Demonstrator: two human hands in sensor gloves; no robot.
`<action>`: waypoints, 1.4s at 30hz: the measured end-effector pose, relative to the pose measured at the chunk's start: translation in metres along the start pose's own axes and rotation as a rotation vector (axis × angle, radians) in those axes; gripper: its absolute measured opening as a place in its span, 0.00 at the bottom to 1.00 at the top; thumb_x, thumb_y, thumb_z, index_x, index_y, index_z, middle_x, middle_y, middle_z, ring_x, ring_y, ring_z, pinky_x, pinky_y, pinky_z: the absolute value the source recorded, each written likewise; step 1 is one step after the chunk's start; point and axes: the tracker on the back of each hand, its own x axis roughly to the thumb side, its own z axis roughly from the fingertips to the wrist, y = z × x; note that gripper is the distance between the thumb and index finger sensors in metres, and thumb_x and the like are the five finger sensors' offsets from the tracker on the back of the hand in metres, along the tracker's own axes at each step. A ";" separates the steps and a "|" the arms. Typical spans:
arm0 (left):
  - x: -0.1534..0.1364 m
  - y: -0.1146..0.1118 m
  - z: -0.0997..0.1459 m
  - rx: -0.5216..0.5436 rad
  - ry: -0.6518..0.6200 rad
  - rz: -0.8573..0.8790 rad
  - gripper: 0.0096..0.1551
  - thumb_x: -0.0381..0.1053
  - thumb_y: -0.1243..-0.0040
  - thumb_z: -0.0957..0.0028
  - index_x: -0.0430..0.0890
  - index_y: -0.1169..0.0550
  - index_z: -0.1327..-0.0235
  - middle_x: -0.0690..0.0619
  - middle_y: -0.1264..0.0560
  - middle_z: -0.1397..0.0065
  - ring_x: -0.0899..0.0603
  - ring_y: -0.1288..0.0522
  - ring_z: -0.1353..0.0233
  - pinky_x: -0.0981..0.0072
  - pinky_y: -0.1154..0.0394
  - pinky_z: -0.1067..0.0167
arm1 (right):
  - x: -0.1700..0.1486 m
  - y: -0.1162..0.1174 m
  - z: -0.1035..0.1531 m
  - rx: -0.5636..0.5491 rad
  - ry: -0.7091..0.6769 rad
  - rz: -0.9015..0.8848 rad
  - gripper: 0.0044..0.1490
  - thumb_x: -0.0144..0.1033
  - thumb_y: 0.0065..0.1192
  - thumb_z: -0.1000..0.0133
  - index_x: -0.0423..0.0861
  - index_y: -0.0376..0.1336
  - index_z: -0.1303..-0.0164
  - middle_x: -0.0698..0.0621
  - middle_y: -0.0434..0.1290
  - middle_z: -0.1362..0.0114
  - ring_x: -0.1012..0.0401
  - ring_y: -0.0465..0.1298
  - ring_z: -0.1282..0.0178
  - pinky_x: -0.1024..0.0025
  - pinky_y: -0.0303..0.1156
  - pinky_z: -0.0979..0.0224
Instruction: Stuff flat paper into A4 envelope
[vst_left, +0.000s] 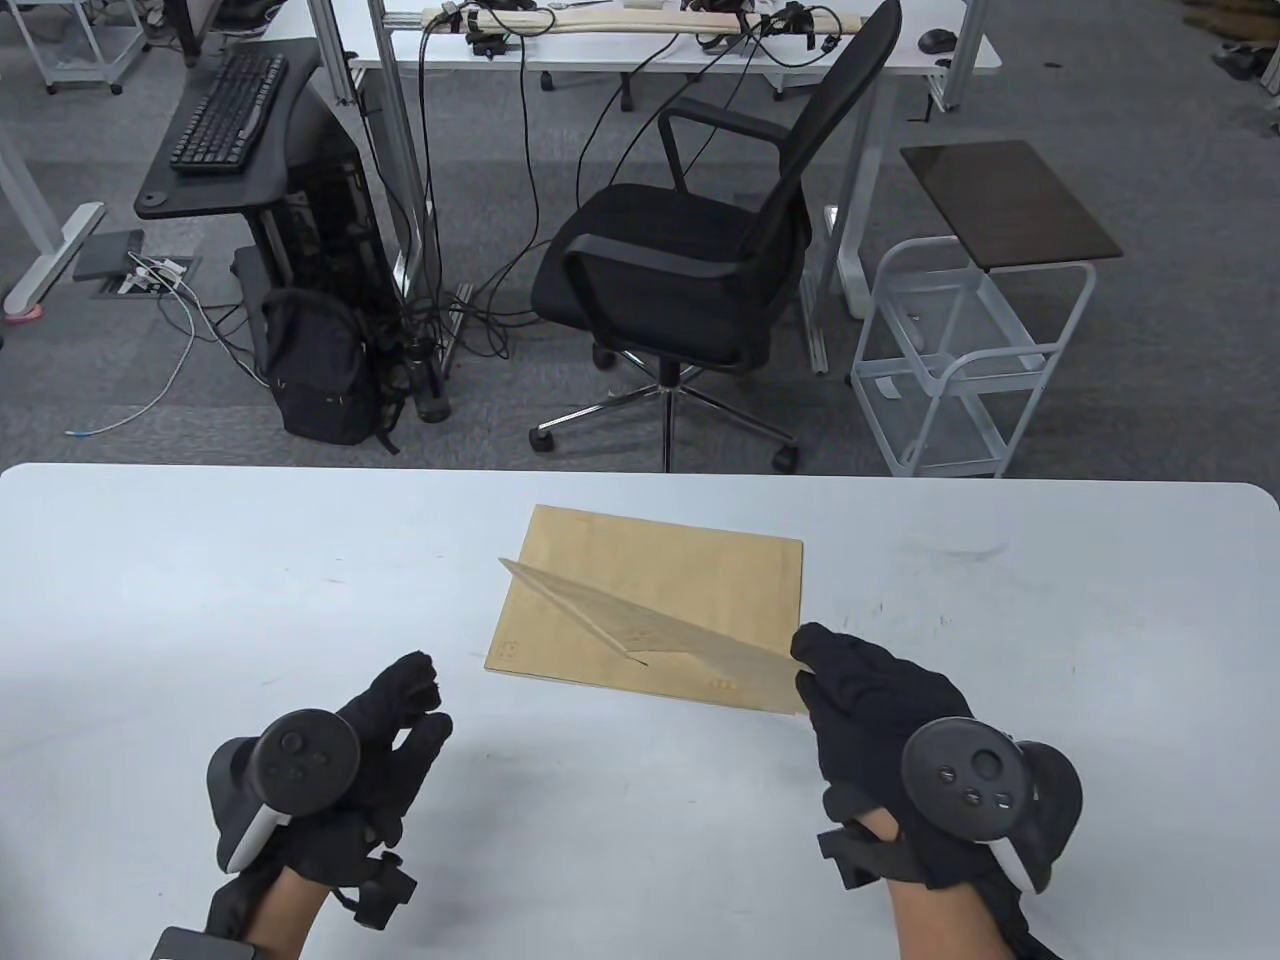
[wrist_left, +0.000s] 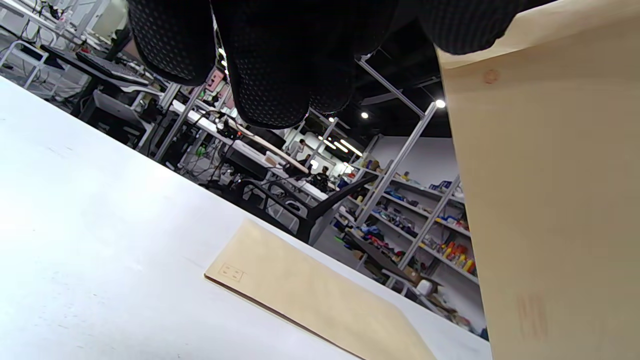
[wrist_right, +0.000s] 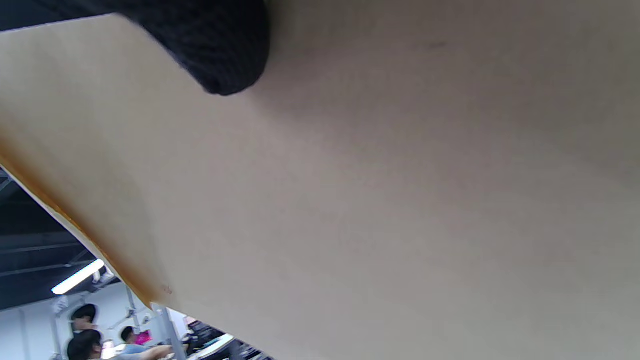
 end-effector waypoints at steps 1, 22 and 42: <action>-0.002 0.001 0.000 0.001 0.003 0.001 0.41 0.64 0.44 0.52 0.50 0.32 0.25 0.58 0.23 0.29 0.46 0.15 0.34 0.46 0.21 0.32 | 0.009 0.006 -0.006 -0.008 -0.007 0.061 0.25 0.49 0.70 0.47 0.60 0.72 0.39 0.58 0.76 0.38 0.56 0.82 0.41 0.47 0.74 0.35; -0.026 0.007 -0.003 -0.012 0.054 0.037 0.40 0.64 0.44 0.52 0.50 0.32 0.26 0.57 0.22 0.29 0.45 0.15 0.33 0.45 0.22 0.31 | -0.001 0.214 -0.024 0.442 -0.122 0.526 0.29 0.50 0.67 0.45 0.64 0.65 0.32 0.61 0.71 0.30 0.56 0.76 0.30 0.45 0.71 0.30; -0.019 0.002 -0.002 -0.034 0.025 0.043 0.43 0.64 0.44 0.52 0.51 0.35 0.23 0.55 0.28 0.22 0.43 0.21 0.25 0.42 0.25 0.27 | -0.008 0.206 -0.007 0.677 0.003 0.183 0.39 0.59 0.60 0.45 0.62 0.55 0.23 0.56 0.59 0.21 0.52 0.68 0.22 0.40 0.66 0.27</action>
